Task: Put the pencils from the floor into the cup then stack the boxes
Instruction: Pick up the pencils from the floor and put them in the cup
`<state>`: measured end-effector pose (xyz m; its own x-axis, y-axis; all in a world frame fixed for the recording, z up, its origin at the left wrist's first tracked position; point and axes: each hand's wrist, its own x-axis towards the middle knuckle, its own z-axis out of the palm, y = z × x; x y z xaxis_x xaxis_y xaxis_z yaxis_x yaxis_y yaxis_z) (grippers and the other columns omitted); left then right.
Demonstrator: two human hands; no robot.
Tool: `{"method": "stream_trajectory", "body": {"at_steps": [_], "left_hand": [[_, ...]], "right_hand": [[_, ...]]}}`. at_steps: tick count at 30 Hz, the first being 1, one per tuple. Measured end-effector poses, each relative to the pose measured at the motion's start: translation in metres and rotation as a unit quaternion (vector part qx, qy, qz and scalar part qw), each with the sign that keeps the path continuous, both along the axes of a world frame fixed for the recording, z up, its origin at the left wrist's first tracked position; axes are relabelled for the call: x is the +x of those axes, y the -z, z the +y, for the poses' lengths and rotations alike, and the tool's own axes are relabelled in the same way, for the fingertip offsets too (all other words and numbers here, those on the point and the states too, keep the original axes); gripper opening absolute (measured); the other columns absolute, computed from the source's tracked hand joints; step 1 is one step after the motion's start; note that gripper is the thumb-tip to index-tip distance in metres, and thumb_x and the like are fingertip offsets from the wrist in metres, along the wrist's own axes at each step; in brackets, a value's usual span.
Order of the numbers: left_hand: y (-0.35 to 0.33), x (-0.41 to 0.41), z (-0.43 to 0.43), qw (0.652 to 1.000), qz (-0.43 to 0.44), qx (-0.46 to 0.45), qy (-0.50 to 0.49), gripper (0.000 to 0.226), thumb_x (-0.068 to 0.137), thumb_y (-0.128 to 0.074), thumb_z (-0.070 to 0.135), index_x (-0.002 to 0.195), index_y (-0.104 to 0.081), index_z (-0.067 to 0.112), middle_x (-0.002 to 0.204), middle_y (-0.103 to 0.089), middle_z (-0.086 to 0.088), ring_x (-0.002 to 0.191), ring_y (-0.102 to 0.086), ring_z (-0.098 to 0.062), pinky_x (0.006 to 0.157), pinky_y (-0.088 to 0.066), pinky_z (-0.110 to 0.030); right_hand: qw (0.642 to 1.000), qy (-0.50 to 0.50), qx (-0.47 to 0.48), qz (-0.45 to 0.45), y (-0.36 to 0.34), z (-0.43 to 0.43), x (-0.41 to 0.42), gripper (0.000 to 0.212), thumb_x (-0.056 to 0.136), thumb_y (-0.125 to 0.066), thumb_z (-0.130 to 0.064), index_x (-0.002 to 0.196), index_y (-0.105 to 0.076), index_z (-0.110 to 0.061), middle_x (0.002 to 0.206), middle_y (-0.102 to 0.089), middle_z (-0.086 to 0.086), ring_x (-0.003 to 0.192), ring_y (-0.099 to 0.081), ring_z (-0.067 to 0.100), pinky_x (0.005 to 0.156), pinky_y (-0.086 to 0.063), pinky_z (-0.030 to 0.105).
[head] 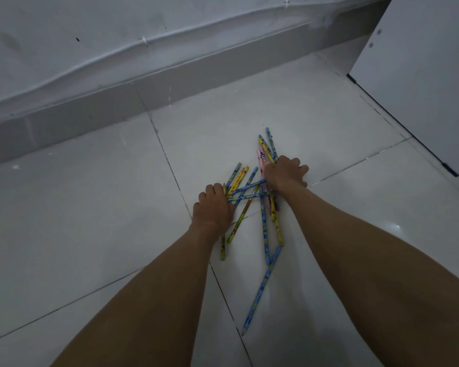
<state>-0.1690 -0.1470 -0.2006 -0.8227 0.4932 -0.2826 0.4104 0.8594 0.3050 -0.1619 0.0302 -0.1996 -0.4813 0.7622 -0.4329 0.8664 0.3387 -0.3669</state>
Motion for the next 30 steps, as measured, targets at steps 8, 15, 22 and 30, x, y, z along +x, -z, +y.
{"method": "stream_trajectory", "body": {"at_steps": [8,15,22,30], "left_hand": [[-0.009,0.007,-0.005,0.995,-0.045,0.043,-0.08,0.039,0.095,-0.047,0.028,0.122,-0.039,0.001,0.125,-0.043,-0.019,0.112,-0.045,-0.036,0.091,-0.042,-0.047],[-0.018,0.017,-0.015,0.994,-0.088,0.049,-0.049,0.064,0.087,-0.054,0.023,0.144,-0.024,0.024,0.126,-0.038,-0.017,0.114,-0.041,-0.038,0.096,-0.041,-0.05],[-0.022,0.025,-0.019,0.985,-0.105,0.08,-0.115,0.042,0.092,-0.05,0.014,0.13,-0.037,0.003,0.128,-0.04,-0.022,0.117,-0.041,-0.039,0.095,-0.038,-0.044],[-0.016,0.023,-0.02,0.956,-0.13,0.17,-0.201,0.03,0.092,-0.057,0.014,0.114,-0.04,0.003,0.117,-0.054,-0.022,0.101,-0.053,-0.032,0.073,-0.038,-0.031]], "right_hand": [[0.999,0.002,0.005,0.05,0.001,-0.001,0.021,0.037,0.104,-0.028,-0.032,0.133,-0.038,-0.011,0.141,-0.032,0.013,0.129,-0.032,0.033,0.101,-0.034,0.051],[0.996,0.04,0.01,0.076,0.004,-0.002,0.039,0.03,0.101,-0.037,-0.023,0.128,-0.035,-0.011,0.135,-0.03,0.014,0.121,-0.037,0.036,0.089,-0.036,0.049],[0.984,-0.145,0.105,0.023,0.009,-0.005,0.063,0.031,0.096,-0.046,-0.022,0.125,-0.039,-0.013,0.13,-0.041,0.012,0.118,-0.038,0.037,0.092,-0.035,0.05],[0.958,-0.255,0.133,-0.011,0.007,-0.015,0.082,0.031,0.101,-0.035,-0.027,0.128,-0.041,-0.013,0.13,-0.044,0.014,0.12,-0.039,0.036,0.096,-0.032,0.049]]}}
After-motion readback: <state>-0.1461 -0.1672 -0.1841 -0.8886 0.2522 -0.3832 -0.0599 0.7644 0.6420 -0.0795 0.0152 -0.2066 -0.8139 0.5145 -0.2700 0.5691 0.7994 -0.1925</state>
